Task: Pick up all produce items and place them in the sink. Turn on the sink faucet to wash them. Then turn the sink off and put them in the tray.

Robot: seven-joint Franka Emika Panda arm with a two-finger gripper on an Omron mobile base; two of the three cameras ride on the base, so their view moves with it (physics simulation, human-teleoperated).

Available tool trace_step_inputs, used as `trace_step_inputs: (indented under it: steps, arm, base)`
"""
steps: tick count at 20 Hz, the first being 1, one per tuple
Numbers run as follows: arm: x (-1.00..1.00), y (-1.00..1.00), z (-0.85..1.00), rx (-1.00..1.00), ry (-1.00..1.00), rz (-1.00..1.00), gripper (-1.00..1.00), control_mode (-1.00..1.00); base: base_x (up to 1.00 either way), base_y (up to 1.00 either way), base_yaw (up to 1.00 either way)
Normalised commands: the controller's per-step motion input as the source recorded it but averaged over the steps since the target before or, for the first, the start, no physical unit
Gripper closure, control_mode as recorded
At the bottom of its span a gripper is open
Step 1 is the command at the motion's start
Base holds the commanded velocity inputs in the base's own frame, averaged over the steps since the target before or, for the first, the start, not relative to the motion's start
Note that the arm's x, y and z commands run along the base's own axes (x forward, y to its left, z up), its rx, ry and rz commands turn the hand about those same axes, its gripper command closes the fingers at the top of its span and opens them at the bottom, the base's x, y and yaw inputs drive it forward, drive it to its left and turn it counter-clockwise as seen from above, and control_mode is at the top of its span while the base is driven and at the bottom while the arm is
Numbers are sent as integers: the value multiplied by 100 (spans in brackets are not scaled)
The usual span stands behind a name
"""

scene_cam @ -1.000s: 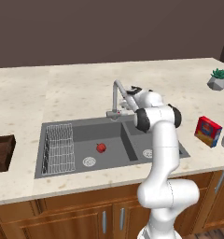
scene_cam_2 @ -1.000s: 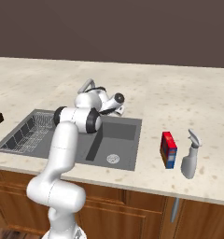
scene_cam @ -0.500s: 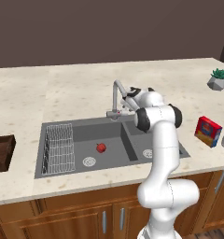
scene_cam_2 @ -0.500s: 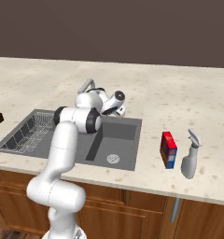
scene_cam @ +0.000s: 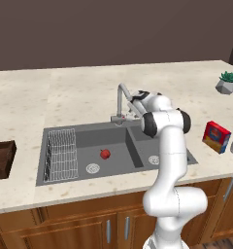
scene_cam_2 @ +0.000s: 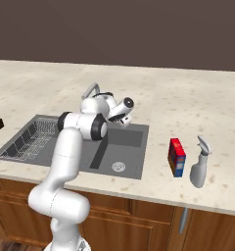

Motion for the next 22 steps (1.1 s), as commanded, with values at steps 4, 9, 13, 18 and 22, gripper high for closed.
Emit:
trace_step_inputs:
  steps: [4, 9, 13, 18, 22]
  arm:
    - [0, -55, 0, 15, 3, -17, 100, -100]
    - [0, -50, 0, 6, 0, -16, 100, -100]
    - [0, -38, 0, 5, 0, -13, 100, -100]
    - [0, -37, 8, 2, 0, -9, 100, -100]
    - [0, -49, 12, 2, 0, -6, -100, -100]
  base:
    - [0, 0, 0]
    - [0, 0, 0]
    - [0, 0, 0]
    - [0, 0, 0]
    - [0, 0, 0]
